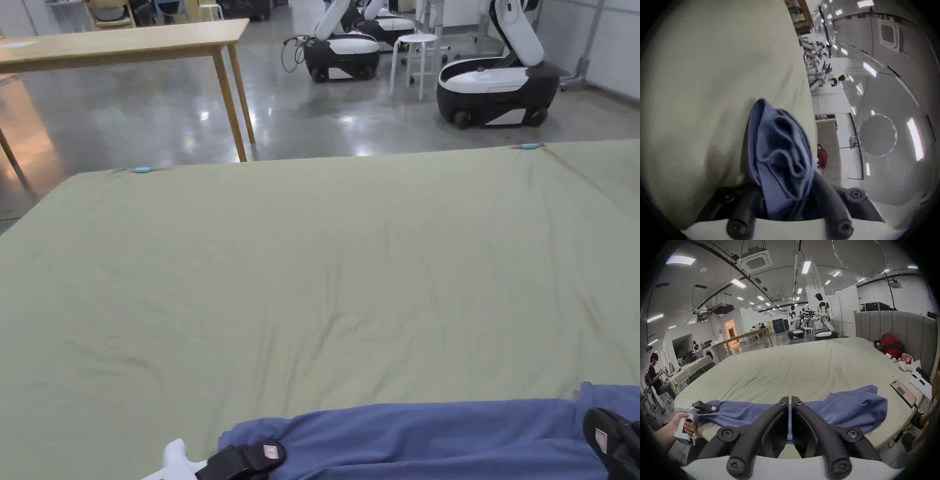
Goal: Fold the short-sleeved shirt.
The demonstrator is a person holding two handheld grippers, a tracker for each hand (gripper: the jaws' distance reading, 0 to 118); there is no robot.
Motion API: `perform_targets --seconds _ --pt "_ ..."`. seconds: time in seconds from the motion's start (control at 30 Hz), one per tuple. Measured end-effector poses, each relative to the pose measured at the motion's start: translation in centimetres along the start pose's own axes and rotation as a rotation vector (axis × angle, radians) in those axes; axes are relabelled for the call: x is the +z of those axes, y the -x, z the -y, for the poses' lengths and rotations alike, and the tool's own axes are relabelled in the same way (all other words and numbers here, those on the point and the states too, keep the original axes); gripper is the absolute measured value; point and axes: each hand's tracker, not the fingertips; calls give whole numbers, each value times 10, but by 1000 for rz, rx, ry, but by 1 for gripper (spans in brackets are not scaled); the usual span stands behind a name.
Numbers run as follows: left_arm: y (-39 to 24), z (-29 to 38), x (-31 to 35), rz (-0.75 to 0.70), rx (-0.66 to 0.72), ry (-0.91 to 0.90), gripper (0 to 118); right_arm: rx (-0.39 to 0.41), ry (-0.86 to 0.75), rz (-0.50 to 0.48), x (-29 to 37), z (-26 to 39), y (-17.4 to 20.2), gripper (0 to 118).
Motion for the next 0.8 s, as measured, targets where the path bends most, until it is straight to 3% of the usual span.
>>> perform_targets --seconds 0.07,0.13,0.2,0.33,0.4,0.53,0.67,0.8 --pt "-10 -12 23 -102 -105 -67 6 2 2 -5 1 -1 -2 5" --pt "-12 -15 42 -124 -107 -148 6 13 -2 -9 1 -1 -2 5" --pt "-29 -19 56 -291 -242 -165 6 7 -1 -25 2 0 -4 5" --pt "-94 7 49 -458 -517 -173 6 16 -1 -41 3 3 -6 5" --pt "-135 45 21 -565 -694 -204 6 17 0 -44 6 3 -10 5" --pt "-177 110 -50 -552 -766 -189 6 1 0 -56 14 2 -21 5" --pt "-186 177 -139 -563 -930 -74 6 -9 3 -73 29 4 -39 5" --pt "-171 207 -197 -699 -1018 0 6 1 5 -71 37 9 -57 5"
